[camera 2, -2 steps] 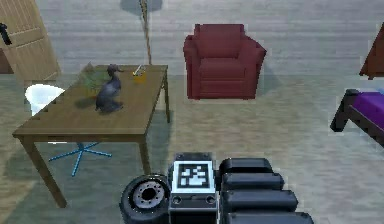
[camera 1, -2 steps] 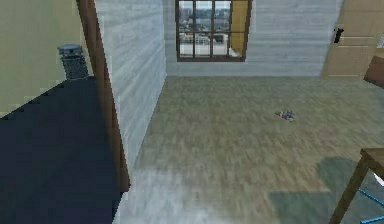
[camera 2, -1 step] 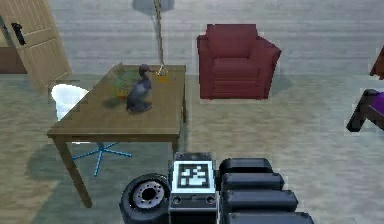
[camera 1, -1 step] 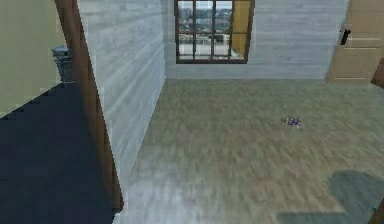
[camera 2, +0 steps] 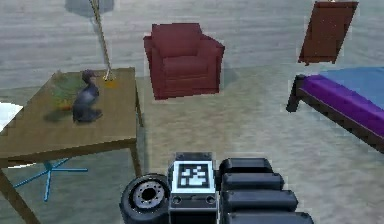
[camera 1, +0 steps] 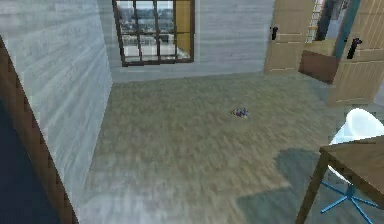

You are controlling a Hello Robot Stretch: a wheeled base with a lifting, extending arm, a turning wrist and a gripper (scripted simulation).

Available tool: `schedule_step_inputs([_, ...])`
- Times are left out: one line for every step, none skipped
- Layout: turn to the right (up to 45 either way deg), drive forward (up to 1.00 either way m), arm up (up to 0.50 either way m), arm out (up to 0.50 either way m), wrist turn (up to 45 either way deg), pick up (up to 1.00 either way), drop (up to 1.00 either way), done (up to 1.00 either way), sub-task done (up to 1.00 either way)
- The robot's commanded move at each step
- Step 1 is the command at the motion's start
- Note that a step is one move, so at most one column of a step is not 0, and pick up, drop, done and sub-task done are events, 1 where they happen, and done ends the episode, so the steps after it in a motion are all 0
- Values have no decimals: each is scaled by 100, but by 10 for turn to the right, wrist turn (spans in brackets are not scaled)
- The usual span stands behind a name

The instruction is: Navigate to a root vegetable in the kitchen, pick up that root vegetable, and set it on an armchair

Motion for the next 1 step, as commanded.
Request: schedule_step_inputs([0,100,0,0,0,0,0,0,0])
